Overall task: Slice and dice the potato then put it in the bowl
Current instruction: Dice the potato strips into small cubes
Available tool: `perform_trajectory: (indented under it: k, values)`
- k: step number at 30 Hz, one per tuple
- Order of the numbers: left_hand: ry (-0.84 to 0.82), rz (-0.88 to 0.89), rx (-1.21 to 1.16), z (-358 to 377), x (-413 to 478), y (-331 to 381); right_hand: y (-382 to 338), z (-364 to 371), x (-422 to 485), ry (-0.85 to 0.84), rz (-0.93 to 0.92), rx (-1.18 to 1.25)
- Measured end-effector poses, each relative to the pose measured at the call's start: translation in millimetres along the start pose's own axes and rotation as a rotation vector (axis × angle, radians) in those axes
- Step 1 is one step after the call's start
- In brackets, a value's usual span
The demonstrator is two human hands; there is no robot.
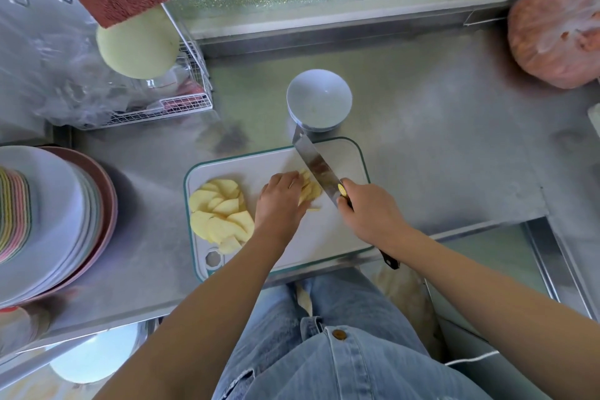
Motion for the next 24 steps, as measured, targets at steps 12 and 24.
perform_trajectory:
  k: [12, 24]
  values:
    - [0.101, 0.084, 0.057, 8, 0, -2, -4, 11, 5, -0.103, 0.023, -0.013]
    - [0.081, 0.091, 0.138, 13, 1, -5, -6, 30, 4, -0.079, 0.079, 0.071]
Point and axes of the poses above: each hand's wrist, its own x-axis towards the middle knuckle, its own z-axis out of the palm, y = z × x, the point moved 3 cm from there along x, towards the middle knuckle, and after that the axes turned 6 degrees about y, right-handed, at the moved point
